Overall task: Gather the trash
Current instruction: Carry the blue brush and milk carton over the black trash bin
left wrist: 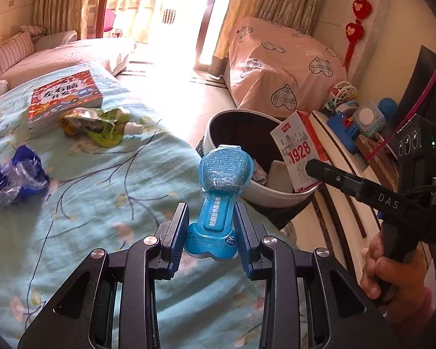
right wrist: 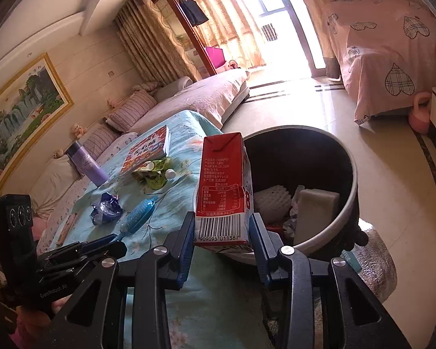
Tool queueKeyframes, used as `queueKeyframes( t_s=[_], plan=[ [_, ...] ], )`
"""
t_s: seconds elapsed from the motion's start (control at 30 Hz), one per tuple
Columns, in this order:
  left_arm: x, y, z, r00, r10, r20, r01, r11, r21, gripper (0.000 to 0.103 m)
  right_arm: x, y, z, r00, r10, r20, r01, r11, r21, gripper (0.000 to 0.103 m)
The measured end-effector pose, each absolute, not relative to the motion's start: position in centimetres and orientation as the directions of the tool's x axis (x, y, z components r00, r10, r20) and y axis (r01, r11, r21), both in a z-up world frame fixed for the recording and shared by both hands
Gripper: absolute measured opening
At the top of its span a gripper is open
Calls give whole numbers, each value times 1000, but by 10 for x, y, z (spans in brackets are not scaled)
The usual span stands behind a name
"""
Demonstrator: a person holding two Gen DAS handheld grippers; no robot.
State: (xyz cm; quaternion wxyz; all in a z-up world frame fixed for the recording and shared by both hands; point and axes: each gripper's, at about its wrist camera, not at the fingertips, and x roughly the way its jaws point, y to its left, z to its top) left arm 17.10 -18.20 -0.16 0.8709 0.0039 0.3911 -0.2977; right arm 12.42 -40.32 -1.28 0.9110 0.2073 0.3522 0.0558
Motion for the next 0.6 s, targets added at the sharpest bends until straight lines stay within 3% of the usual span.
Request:
queueKeyframes(
  t_s=[0.6],
  plan=[
    [188,-233,6,500,-521,-692,567,801,-193,30,127,-433,-17,755,212,-620,95,901,424,37]
  ],
)
